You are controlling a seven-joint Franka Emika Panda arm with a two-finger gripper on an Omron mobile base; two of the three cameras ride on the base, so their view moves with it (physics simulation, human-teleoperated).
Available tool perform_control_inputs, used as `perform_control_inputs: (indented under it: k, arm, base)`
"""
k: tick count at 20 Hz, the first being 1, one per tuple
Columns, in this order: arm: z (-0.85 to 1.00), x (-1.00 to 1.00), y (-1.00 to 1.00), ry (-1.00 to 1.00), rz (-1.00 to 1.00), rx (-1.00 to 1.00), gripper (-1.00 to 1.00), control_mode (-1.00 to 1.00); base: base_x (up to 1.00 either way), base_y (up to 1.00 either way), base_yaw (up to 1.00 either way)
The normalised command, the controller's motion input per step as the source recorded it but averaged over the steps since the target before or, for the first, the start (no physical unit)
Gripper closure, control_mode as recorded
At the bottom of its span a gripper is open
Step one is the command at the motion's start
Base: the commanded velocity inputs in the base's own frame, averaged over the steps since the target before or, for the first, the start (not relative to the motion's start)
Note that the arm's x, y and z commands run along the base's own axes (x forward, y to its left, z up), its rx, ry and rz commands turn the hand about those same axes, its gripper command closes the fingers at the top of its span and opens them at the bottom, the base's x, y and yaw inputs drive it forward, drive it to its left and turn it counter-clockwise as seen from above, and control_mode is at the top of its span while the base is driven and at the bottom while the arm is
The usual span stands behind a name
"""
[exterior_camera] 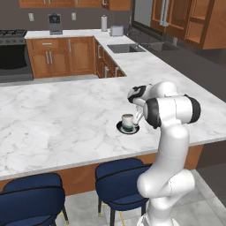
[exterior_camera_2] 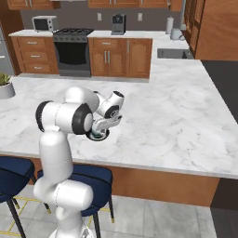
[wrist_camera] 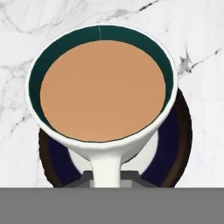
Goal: Pick the cup of tea, navigate to the dining table, and place it on the saucer.
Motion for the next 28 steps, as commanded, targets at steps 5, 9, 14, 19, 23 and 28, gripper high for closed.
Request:
perform_control_inputs:
  k: [5, 9, 14, 19, 23, 28]
  arm:
    - [0.0, -0.19, 0.0, -0.07, 0.01, 0.0, 1.0, -1.0]
    - [-0.04, -0.05, 0.0, -0.04, 0.0, 0.0, 1.0, -1.0]
    - [-0.12, 0.0, 0.0, -0.01, 0.0, 0.0, 1.0, -1.0]
    - [0.0, 0.0, 0.0, 0.0, 0.0, 0.0, 1.0, -1.0]
    - [0.0, 0.0, 0.0, 0.0, 0.0, 0.0, 1.0, -1.0]
    - [0.0, 0.0, 0.0, 0.0, 0.0, 0.0, -1.0, -1.0]
  base:
    - [0.0, 0.0, 0.0]
    - [0.0, 0.0, 0.0]
    - [0.0, 0.0, 0.0]
    - [0.0, 0.0, 0.0]
    - [0.0, 0.0, 0.0]
    - [0.0, 0.0, 0.0]
